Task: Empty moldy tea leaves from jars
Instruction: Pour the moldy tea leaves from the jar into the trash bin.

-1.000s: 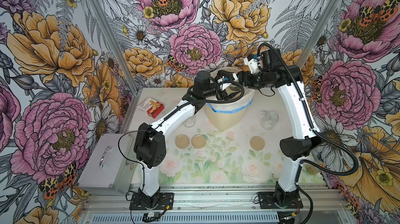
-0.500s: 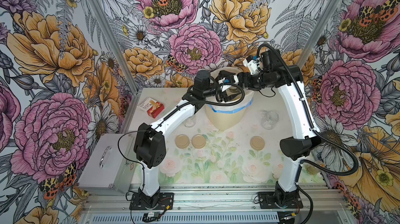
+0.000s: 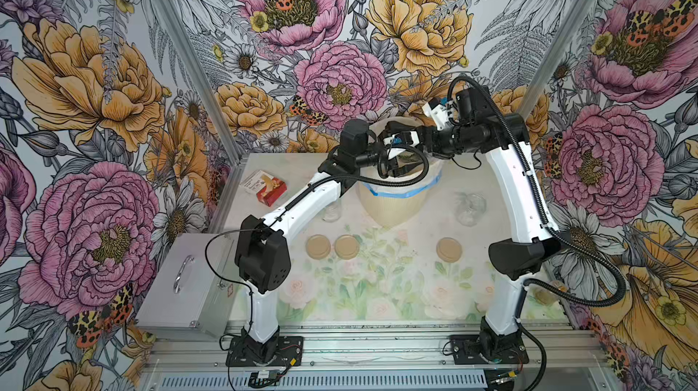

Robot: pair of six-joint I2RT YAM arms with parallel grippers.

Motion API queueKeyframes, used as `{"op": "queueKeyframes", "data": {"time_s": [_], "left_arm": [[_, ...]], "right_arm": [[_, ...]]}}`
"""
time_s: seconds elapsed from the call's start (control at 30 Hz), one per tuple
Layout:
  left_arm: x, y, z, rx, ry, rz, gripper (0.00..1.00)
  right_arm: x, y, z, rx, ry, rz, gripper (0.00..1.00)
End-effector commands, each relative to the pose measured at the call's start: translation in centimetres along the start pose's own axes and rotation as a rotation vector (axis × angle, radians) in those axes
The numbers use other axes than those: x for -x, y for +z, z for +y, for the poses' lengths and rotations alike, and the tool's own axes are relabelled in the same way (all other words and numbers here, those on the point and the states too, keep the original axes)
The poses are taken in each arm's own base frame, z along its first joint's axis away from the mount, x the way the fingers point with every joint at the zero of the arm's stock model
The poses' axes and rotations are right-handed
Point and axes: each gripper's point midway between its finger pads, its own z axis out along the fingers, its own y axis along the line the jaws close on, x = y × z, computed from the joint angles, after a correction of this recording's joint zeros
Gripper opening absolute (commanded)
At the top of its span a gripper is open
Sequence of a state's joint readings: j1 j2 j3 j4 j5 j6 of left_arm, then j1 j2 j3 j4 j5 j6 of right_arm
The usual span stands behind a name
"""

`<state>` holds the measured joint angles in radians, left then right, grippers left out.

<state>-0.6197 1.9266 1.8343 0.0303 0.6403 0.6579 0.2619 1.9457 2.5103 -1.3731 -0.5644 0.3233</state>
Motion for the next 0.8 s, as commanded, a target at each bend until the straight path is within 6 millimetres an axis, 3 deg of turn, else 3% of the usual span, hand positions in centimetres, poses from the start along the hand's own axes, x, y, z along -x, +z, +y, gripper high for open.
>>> {"op": "queueKeyframes", "data": {"time_s": [0.0, 0.2, 0.4, 0.77], "left_arm": [[2.3, 0.7, 0.0, -0.002, 0.031, -0.058, 0.94], [2.3, 0.8, 0.3, 0.009, 0.04, -0.055, 0.78], [1.8, 0.9, 0.7, 0.029, 0.055, -0.04, 0.75], [1.7, 0.5, 2.8, 0.092, 0.067, -0.073, 0.68]], "right_arm": [[0.1, -1.0, 2.6, 0.096, -0.036, -0.015, 0.58], [0.0, -1.2, 2.5, 0.094, -0.029, -0.009, 0.59], [0.0, -1.1, 2.2, 0.083, -0.023, -0.009, 0.62], [0.1, -1.4, 1.3, 0.032, -0.022, -0.021, 0.83]]}}
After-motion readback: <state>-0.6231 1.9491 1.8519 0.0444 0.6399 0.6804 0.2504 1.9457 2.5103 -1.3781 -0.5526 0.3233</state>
